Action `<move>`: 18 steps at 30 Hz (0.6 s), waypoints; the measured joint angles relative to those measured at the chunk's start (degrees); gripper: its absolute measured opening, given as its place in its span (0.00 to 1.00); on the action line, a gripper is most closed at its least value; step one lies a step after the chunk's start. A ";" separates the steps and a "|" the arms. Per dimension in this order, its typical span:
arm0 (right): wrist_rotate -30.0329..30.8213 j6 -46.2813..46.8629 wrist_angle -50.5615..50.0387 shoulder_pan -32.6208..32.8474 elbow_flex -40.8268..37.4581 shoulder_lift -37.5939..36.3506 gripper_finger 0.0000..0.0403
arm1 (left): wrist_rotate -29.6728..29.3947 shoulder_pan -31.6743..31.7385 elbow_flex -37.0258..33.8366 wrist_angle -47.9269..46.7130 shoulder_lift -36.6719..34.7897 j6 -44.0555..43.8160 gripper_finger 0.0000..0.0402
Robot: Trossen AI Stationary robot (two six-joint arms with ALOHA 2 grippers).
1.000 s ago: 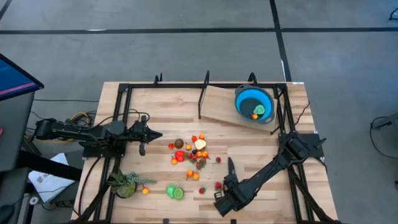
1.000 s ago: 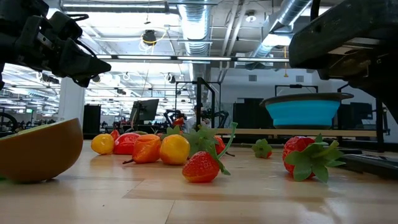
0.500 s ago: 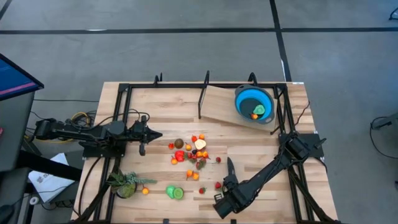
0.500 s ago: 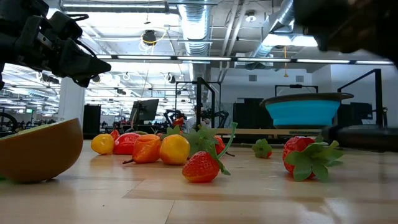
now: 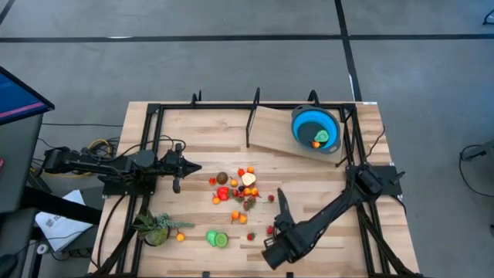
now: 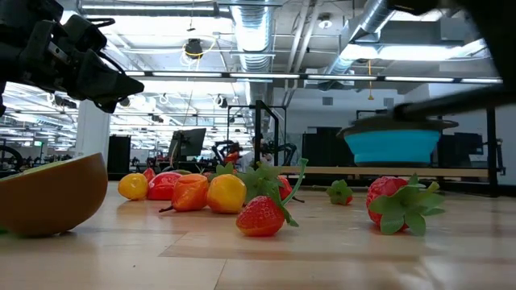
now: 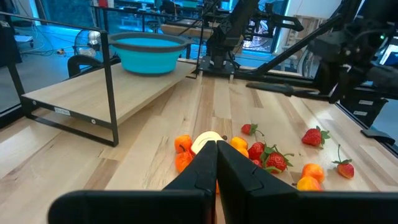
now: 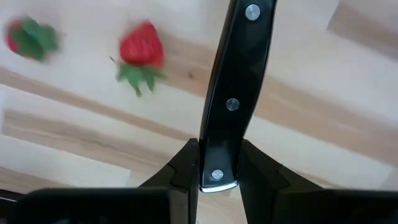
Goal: Pick & Place Fruit
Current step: Put the black kitchen knife on the shelf
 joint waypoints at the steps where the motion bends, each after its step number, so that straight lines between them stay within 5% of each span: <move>1: 0.40 -0.70 -0.98 -0.63 0.69 0.00 0.18 | 0.00 -0.01 0.01 0.01 0.00 0.00 0.00; 18: 9.68 -27.76 -12.48 -16.42 6.12 -1.99 0.18 | 0.00 0.00 0.00 0.01 0.00 -0.01 0.00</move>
